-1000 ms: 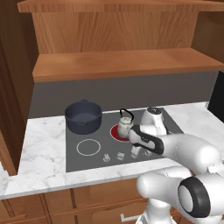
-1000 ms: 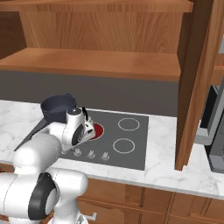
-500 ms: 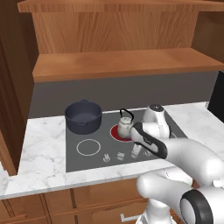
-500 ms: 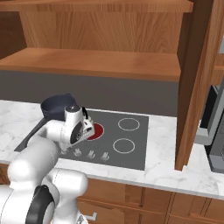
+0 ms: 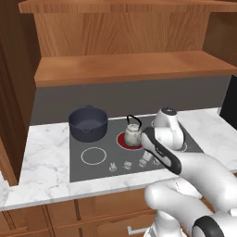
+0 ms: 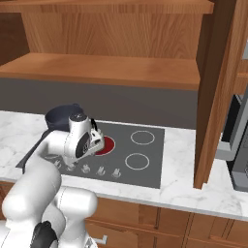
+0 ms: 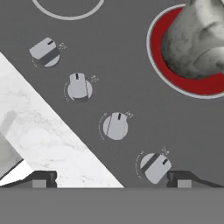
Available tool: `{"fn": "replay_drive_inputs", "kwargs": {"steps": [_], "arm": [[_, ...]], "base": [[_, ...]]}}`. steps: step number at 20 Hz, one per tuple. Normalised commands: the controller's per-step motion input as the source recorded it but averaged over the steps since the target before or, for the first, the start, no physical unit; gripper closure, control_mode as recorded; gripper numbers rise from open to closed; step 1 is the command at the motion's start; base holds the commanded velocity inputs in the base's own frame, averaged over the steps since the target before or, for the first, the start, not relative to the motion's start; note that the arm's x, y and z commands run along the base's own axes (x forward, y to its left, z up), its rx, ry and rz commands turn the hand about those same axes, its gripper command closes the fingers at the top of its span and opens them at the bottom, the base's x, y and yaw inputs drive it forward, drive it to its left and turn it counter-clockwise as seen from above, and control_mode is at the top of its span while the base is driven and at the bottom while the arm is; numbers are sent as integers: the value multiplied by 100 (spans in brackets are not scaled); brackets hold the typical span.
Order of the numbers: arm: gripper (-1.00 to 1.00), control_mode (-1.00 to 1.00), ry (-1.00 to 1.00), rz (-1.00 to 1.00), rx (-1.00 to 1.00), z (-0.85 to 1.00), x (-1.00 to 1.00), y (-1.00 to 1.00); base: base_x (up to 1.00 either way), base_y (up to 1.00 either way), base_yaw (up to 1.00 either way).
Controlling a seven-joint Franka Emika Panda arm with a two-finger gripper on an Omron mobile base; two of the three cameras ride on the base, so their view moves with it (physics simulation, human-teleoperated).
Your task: Pick the kettle from the cabinet and place it on a stove burner. Then pick the pot from the counter and place it on another stove burner. Finally, turn both burners on.
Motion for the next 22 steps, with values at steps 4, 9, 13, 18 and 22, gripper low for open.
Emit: {"fn": "replay_drive_inputs", "kwargs": {"steps": [4, 9, 13, 18, 22], "arm": [[-100, -100, -1, 0, 0, 23, -21, 0], [-100, -100, -3, 0, -1, 30, -27, 0], [-100, -100, -2, 0, -1, 28, -27, 0], [-100, -100, -2, 0, 0, 32, -26, 0], [-100, -100, -2, 0, 0, 34, -26, 0]], "base": [[0, 0, 0], [0, 0, 0], [0, 0, 0], [0, 0, 0], [0, 0, 0]]}}
